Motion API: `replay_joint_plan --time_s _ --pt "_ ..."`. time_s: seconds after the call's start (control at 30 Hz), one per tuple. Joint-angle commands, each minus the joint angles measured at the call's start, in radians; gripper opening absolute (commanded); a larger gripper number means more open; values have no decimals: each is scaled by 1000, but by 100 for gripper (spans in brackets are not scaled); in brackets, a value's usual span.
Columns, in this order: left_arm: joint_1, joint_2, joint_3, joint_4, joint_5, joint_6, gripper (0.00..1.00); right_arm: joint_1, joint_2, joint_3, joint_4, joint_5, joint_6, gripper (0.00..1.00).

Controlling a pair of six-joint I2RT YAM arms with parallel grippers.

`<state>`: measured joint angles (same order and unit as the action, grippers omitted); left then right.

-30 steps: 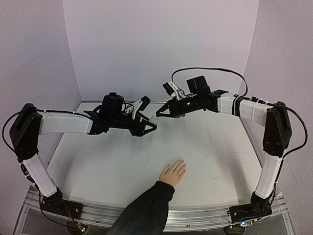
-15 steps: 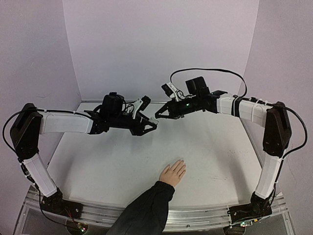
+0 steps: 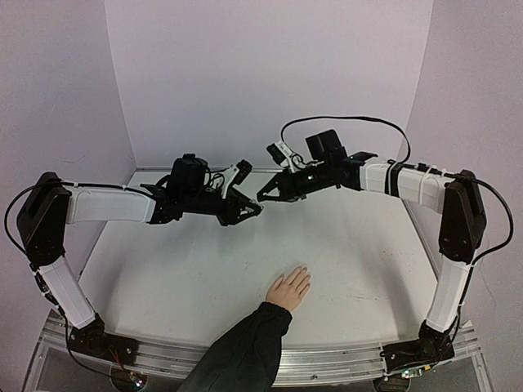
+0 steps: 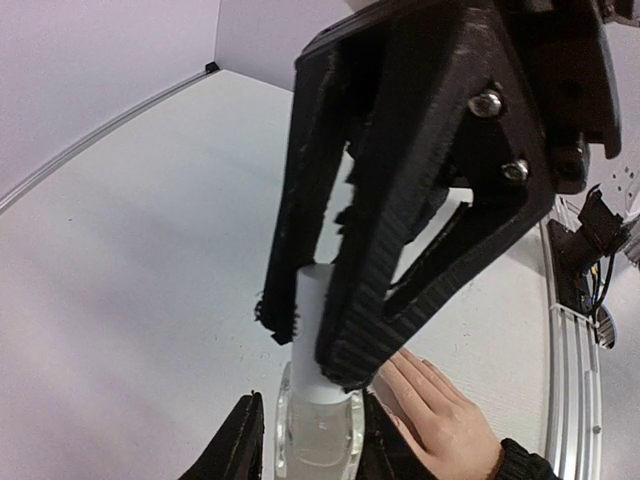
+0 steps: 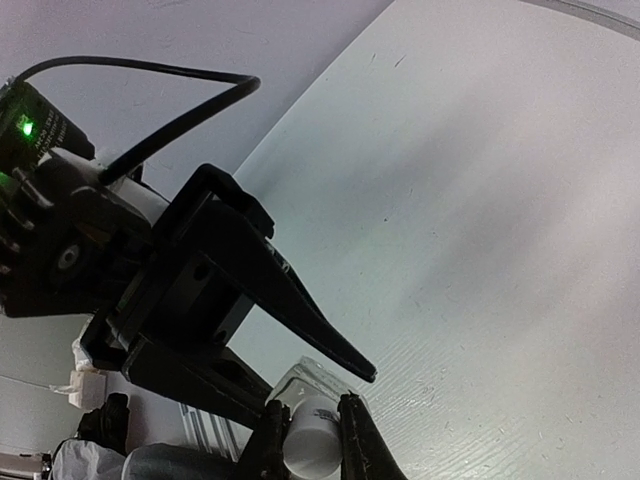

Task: Paint the nails

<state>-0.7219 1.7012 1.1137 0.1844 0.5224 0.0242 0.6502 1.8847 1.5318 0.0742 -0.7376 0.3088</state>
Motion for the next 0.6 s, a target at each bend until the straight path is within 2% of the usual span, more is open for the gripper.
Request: replay_joint_plan --time_s 0.0,0.2,0.3,0.37,0.4,0.47,0.57 --pt "-7 1 66 46 21 2 26 13 -25 47 1 3 -14 0" --pt "-7 2 69 41 86 -12 10 17 -28 51 -1 -5 -58 0" --pt "-7 2 73 43 207 -45 4 17 -37 36 0 -54 -196 0" --pt "-7 8 87 45 353 -82 0 17 -54 13 -5 -154 -318 0" --pt "-7 13 99 49 446 -104 0 17 -73 -13 -7 -234 -437 0" --pt "-9 14 120 57 607 -165 0 18 -102 -61 -8 -407 -560 0" --pt "-14 -28 109 60 712 -203 0 26 -125 -98 1 -550 -590 0"
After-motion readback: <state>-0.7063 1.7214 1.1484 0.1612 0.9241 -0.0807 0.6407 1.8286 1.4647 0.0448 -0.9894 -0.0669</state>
